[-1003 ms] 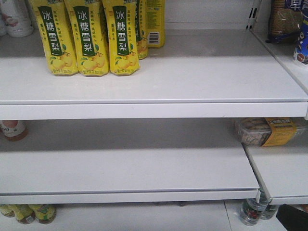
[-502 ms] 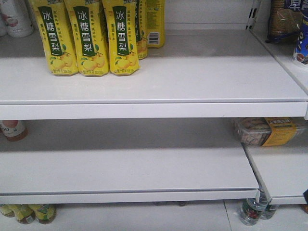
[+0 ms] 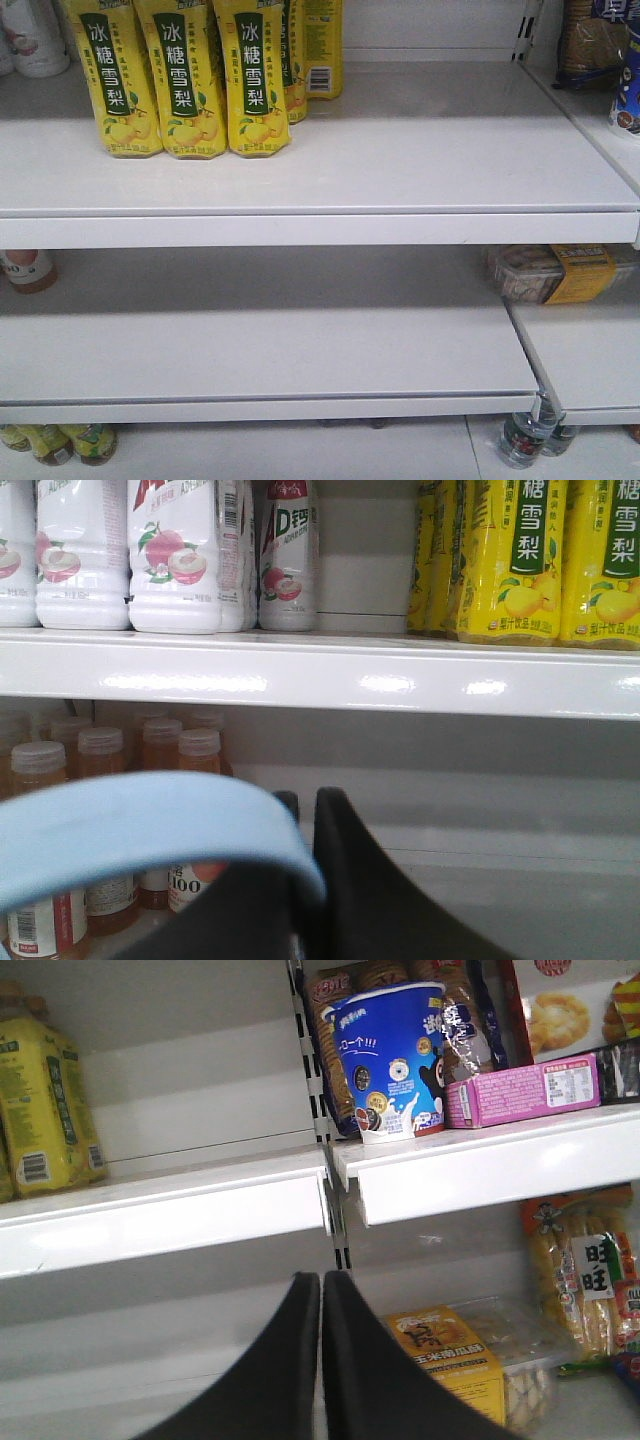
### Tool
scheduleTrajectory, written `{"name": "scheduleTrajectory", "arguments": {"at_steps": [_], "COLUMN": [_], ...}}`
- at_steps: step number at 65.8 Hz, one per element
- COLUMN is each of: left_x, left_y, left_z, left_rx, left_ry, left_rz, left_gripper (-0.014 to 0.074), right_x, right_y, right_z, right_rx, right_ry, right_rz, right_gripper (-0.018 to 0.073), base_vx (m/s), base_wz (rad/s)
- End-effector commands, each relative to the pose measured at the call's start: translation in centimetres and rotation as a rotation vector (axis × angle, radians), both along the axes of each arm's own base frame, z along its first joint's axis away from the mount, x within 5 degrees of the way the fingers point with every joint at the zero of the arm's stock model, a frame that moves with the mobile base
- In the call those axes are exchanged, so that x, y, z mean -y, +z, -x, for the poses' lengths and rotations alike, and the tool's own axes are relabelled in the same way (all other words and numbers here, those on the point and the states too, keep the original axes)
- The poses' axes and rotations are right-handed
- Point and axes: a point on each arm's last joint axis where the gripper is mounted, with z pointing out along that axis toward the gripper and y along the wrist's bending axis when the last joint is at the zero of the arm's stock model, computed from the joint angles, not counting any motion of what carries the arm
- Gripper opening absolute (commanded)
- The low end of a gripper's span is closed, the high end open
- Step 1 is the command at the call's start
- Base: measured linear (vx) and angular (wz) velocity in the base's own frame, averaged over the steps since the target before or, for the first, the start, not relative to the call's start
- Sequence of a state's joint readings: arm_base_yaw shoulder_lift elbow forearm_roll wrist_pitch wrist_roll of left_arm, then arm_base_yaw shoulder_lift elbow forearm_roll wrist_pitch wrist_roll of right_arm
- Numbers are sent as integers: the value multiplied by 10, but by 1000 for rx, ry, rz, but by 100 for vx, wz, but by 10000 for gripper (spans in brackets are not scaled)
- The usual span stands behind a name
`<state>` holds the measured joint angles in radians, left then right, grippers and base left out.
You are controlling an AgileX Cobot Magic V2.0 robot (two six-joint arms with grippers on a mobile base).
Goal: Place coke in basket with both arms
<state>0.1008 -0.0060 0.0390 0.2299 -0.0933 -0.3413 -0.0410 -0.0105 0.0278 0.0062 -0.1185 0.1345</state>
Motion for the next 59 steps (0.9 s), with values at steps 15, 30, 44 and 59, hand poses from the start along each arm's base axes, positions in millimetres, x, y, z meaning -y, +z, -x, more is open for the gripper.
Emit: {"name": "scheduleTrajectory", "arguments": {"at_steps": [15, 30, 44, 59], "left_x": [4, 4, 4, 4], "left_y": [22, 22, 22, 22], "left_z": [6, 6, 6, 6], "left_rx": [171, 171, 171, 171], "left_ry": [-23, -23, -23, -23], "left_rz": [-73, -73, -73, -73], "left_gripper": [-6, -6, -6, -6], "right_x": [0, -1, -1, -1], "right_y": [4, 4, 4, 5], "right_z": [2, 2, 2, 2], "right_rx": [77, 79, 79, 80], "right_ry": [-5, 18, 16, 16], "right_rz": [33, -23, -19, -18], "right_gripper": [-5, -5, -5, -5], "base_vx": [0, 0, 0, 0], "base_wz": [0, 0, 0, 0]}}
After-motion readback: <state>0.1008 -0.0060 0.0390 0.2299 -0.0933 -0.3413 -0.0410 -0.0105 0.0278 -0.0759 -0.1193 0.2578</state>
